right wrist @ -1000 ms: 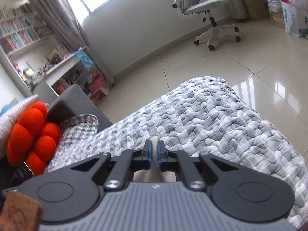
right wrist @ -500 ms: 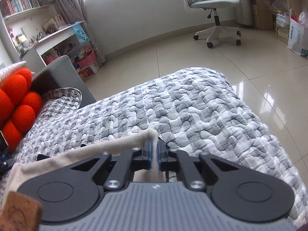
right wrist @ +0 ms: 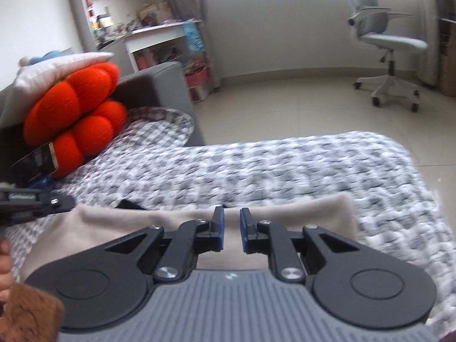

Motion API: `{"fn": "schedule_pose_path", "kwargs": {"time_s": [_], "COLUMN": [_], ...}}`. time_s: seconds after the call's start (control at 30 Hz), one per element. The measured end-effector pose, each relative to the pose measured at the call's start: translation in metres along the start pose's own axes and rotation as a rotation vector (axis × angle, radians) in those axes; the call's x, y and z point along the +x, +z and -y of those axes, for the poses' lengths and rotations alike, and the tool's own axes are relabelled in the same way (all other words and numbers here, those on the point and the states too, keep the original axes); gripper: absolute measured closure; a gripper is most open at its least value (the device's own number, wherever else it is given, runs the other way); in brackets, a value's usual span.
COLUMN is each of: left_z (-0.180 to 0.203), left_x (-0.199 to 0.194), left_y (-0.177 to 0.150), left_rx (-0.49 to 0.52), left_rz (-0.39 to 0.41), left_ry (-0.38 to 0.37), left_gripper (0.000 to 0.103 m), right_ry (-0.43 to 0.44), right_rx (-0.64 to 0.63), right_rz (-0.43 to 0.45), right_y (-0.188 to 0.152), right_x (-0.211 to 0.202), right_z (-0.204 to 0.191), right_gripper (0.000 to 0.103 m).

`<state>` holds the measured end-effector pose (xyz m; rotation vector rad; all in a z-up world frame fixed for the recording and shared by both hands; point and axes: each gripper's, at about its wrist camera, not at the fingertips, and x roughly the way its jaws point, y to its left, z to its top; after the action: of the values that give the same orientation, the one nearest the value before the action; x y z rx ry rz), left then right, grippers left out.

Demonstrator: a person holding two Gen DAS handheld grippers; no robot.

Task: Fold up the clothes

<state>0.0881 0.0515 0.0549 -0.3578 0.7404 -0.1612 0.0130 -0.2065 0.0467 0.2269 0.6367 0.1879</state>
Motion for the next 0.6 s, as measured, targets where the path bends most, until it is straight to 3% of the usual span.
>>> {"fn": "schedule_pose_path", "kwargs": {"time_s": [0.03,0.13,0.23,0.37,0.6], "left_z": [0.005,0.017,0.020,0.009,0.014], "left_x": [0.004,0.017,0.023,0.022,0.022], "left_y": [-0.003,-0.014,-0.018,-0.013,-0.014], "left_rx": [0.005,0.028,0.062,-0.016,0.000], "left_rz": [-0.022,-0.084,-0.091,-0.104,-0.100], "left_ry": [-0.018,-0.027,0.005,-0.017,-0.005], "left_gripper": [0.092,0.085,0.084,0.084,0.084], "right_ry": [0.048,0.061,0.006,-0.006,-0.018], "right_rx": [-0.019,-0.107,-0.156,-0.119,-0.115], "right_rz": [-0.022,-0.062,-0.069,-0.061,-0.039], "right_y": [-0.001,-0.007,-0.011,-0.006,-0.003], "right_x": [0.006,0.023,0.037,0.042,0.053], "right_z": [-0.009,-0.033,-0.040,-0.035,-0.045], "right_gripper": [0.086,0.086,0.087,0.088,0.083]}}
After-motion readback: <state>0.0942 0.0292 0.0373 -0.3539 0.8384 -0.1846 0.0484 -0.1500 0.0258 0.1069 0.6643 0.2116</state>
